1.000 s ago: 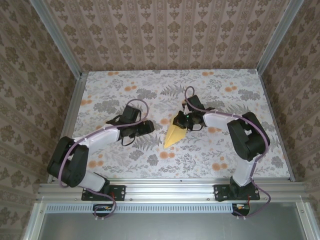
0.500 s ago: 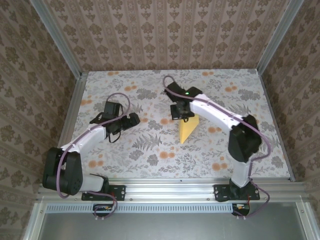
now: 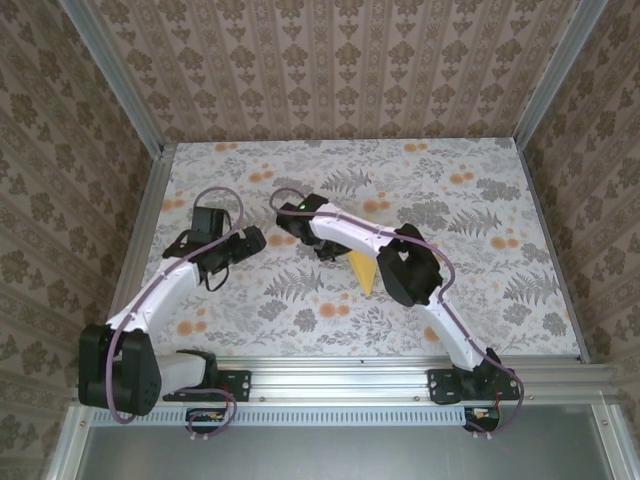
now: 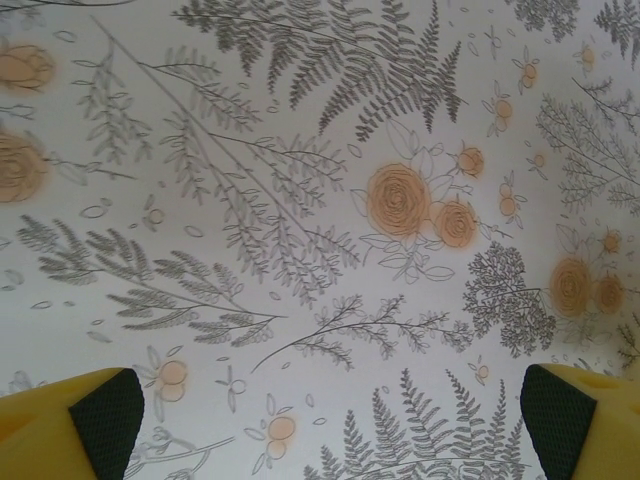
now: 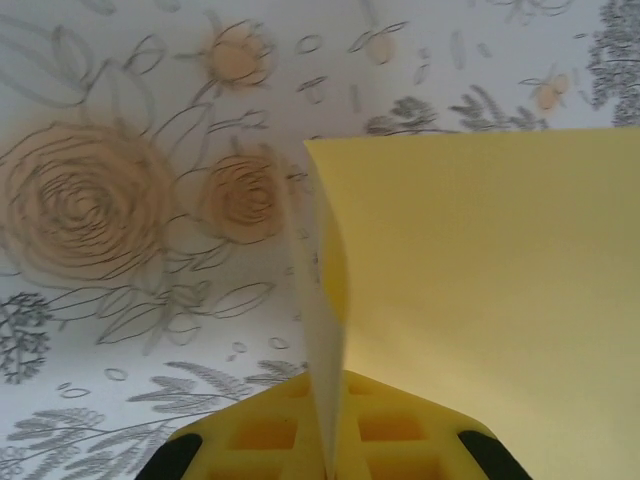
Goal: Fold a paper plane with a square sheet of paper (pick it up from the middle)
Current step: Turn over the paper at the center of the table.
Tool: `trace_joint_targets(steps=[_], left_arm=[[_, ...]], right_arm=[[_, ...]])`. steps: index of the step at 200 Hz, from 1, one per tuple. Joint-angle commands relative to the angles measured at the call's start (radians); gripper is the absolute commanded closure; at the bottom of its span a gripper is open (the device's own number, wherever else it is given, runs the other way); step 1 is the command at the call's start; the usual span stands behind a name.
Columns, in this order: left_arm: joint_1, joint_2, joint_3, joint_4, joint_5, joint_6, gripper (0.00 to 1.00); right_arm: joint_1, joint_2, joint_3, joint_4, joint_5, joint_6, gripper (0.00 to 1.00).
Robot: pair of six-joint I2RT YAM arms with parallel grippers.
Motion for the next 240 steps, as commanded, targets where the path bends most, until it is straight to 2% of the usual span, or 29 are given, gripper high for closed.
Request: trace_joint_targets(steps=[1,52,117,144,175,190,220,240], left_arm=[[0.014,-0.082,-0.026,-0.074,-0.026,-0.022,0.00],[0.020,-0.200,-0.009,-0.171,-0.055,-0.025,0.00],[0.042,-0.243,-0.002,-0.226,-0.063,-0.036,0.00],[0.076,-0.257,-0.003,-0.236,-0.056,-0.043,0.00],[0.096,-0.245,-0.003,-0.230,-0.023,-0.036,0.00],[0.099,-0.228,-0.009,-0.207,0.009,-0.028,0.00],[0.099,-0.201,-0.042,-0.151,0.081,-0.014,0.00],[0.098,-0.171,-0.051,-0.126,0.136,0.002,0.00]], right_arm=[[0.018,0.073,0.070,-0.109,0.053,0.077,0.88],[0.028,0.096,0.056,-0.035,-0.059,0.067,0.78],[0.034,0.054,0.024,0.044,-0.163,0.072,0.71],[0.037,-0.075,-0.029,0.119,-0.260,0.050,0.63],[0.046,-0.296,-0.211,0.323,-0.429,0.021,0.51],[0.046,-0.387,-0.292,0.407,-0.491,0.016,0.49],[0.031,-0.533,-0.427,0.508,-0.504,-0.012,0.48],[-0.013,-0.609,-0.548,0.588,-0.542,-0.059,0.48]])
